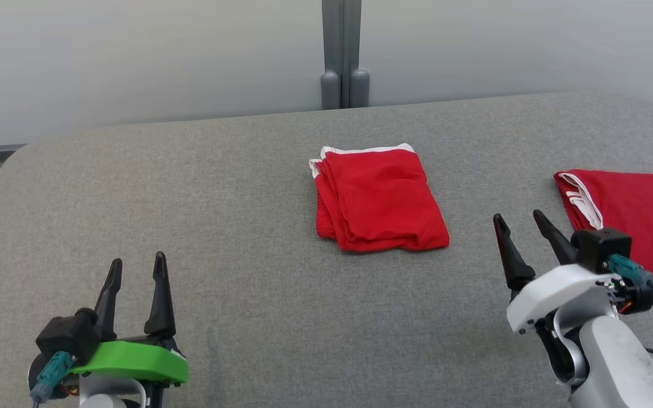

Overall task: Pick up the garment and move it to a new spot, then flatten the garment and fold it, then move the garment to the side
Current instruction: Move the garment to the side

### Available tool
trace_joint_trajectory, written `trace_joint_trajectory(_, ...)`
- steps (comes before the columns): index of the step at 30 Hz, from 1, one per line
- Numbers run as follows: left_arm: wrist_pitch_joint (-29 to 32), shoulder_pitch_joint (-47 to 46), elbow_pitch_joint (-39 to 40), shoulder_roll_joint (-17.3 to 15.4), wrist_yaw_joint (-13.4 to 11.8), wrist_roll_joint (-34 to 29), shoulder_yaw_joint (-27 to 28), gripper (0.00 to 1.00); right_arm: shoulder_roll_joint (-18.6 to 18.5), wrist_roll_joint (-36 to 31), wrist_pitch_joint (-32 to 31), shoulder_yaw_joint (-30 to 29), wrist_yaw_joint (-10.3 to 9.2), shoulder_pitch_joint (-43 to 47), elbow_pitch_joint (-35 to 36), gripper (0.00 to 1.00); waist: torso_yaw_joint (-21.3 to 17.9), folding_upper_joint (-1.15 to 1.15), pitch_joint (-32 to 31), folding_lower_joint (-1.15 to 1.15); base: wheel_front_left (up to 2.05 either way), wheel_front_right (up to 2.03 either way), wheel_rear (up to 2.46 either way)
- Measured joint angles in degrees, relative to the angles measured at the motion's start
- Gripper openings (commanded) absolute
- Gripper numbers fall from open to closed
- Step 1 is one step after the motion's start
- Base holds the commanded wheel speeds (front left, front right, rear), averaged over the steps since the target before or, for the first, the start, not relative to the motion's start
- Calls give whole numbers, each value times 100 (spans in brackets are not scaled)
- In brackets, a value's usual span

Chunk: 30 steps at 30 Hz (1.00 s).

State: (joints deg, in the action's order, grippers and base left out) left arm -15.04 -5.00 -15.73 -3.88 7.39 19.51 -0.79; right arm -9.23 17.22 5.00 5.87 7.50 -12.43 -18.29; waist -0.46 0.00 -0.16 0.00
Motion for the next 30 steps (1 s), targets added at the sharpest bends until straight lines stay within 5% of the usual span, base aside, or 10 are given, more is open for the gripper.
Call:
trace_joint_trajectory(7, 0, -76, 103, -1, 0, 1, -37, 100, -5, 88, -942, 123, 1, -1212, -226, 100, 27, 0, 274, 0, 0, 0, 0)
trace_joint_trajectory(14, 0, -469, 149, -32, 0, 21, -348, 100, 71, 37, -2121, -234, -2, -2461, -1403, 100, 207, 0, 701, 0, 0, 0, 0)
trace_joint_trajectory(30, 0, -955, 240, -20, 0, 200, -684, 100, 215, -714, -2319, -1389, -1, -3616, -3620, 100, 1163, 0, 1607, 0, 0, 0, 0)
